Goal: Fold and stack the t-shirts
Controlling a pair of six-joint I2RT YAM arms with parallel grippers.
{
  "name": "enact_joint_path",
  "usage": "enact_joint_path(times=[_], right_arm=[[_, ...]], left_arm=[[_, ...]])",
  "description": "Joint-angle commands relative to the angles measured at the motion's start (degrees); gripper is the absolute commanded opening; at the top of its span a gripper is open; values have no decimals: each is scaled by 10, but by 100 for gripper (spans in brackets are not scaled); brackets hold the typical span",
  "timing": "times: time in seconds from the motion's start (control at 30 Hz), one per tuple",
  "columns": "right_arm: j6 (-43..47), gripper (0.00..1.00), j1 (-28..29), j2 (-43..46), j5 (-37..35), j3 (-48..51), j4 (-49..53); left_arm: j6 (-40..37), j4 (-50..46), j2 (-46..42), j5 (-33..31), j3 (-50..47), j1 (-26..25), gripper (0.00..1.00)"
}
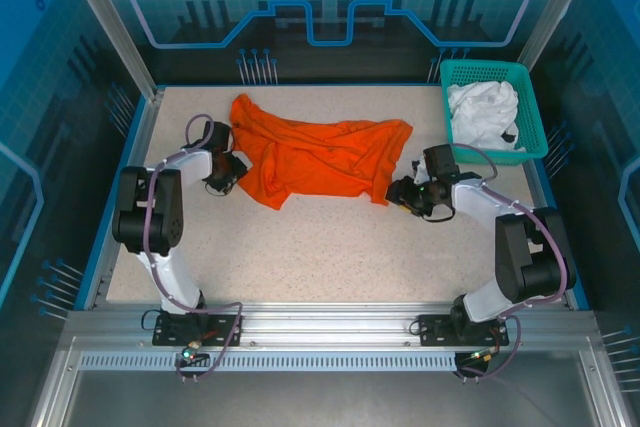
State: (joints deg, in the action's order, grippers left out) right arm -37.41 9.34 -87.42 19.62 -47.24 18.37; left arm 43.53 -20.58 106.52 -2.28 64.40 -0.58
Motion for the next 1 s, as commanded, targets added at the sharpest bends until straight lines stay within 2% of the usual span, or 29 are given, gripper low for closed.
enact_joint_path(times=[0.0, 0.33, 0.7, 0.97], right_arm=[[10, 45, -10, 18, 5, 4, 4], [1, 43, -13, 8, 6, 0, 0], [-9, 42, 2, -56, 17, -15, -9], [-14, 41, 16, -62, 10, -24, -12]], left_arm=[[-17, -22, 17, -14, 14, 6, 37], [-43, -58, 64, -21, 54, 4, 31], [-61, -78, 95, -26, 97, -11, 22], [-67, -84, 99, -34, 105, -16, 6]])
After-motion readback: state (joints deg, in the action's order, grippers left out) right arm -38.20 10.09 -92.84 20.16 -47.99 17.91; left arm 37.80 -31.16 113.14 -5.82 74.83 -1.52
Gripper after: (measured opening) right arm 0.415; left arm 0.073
